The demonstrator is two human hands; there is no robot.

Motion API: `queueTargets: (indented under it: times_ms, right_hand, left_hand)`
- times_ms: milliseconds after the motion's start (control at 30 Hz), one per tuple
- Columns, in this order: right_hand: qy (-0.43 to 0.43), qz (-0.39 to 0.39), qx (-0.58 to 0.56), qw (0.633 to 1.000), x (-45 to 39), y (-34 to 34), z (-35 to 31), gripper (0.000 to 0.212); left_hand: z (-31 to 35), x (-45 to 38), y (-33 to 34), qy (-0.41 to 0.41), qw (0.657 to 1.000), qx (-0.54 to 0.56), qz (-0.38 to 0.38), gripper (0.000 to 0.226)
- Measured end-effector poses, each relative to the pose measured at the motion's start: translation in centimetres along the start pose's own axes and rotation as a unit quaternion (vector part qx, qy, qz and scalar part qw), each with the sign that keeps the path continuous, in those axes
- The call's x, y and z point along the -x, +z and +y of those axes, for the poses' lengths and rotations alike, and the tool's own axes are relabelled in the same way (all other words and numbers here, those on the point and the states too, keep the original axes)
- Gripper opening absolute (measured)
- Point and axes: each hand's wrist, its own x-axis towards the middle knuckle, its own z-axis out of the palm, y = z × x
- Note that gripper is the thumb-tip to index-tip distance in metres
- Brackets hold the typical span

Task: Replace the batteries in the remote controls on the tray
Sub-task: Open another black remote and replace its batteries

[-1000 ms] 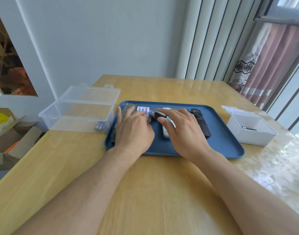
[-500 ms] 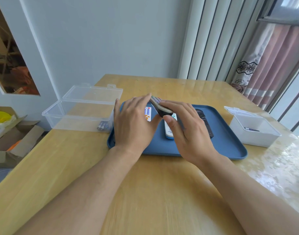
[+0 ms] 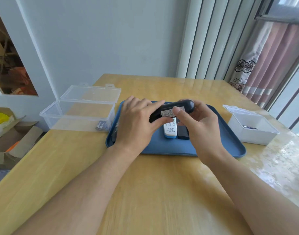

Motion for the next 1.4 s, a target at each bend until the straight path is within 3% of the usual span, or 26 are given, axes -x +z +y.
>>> queueTargets:
  times_ms: [100, 200, 300, 367, 467, 500, 633, 700, 833, 967, 1100, 1400]
  right_hand:
    - [0.046, 0.012, -0.027, 0.998, -0.1, -0.3, 0.1, 0.011]
    - [0.118, 0.002, -0.134, 0.984, -0.4, -0.4, 0.0, 0.015]
    - [0.164, -0.040, -0.201, 0.965, -0.4, -0.4, -0.2, 0.017]
    - [0.178, -0.060, -0.198, 0.962, -0.2, -0.3, -0.1, 0.026]
    - [0.174, -0.066, -0.118, 0.975, -0.1, -0.3, 0.0, 0.037]
    - [0.162, -0.063, -0.078, 0.982, -0.1, -0.4, 0.1, 0.038]
    - [0.082, -0.079, 0.150, 0.982, 0.2, -0.4, 0.2, 0.031]
    - [0.022, -0.060, 0.262, 0.963, 0.3, -0.3, 0.5, 0.028]
    - [-0.068, -0.004, 0.218, 0.974, 0.1, -0.4, 0.5, 0.004]
    - [-0.135, 0.009, 0.227, 0.965, 0.0, -0.4, 1.0, 0.018]
    - [-0.159, 0.005, 0.252, 0.955, 0.0, -0.3, 1.6, 0.018]
    - [-0.163, 0.020, 0.266, 0.950, -0.2, -0.6, 1.5, 0.018]
  left_hand:
    - [-0.1, -0.1, -0.1, -0.028, 0.997, -0.024, 0.067, 0.068]
    - [0.1, -0.2, -0.4, -0.083, 0.990, 0.003, 0.116, 0.103]
    - [0.6, -0.2, -0.6, -0.225, 0.963, 0.125, 0.084, 0.120]
    - [1.2, -0.3, -0.6, -0.304, 0.925, 0.225, 0.025, 0.097]
    - [2.1, -0.3, -0.5, -0.292, 0.896, 0.334, -0.037, 0.027]
    - [2.5, -0.3, -0.6, -0.289, 0.883, 0.366, -0.047, 0.019]
    - [3.3, 0.0, -0.5, -0.315, 0.825, 0.466, -0.056, 0.021]
    - [3.4, 0.1, -0.4, -0.327, 0.819, 0.469, -0.059, 0.021]
    - [3.8, 0.1, -0.4, -0.356, 0.790, 0.496, -0.064, 0.022]
    - [4.0, 0.4, 0.0, -0.361, 0.777, 0.509, -0.085, 0.022]
    - [4.0, 0.5, 0.2, -0.352, 0.786, 0.500, -0.093, 0.024]
    - [4.3, 0.5, 0.2, -0.347, 0.792, 0.493, -0.096, 0.024]
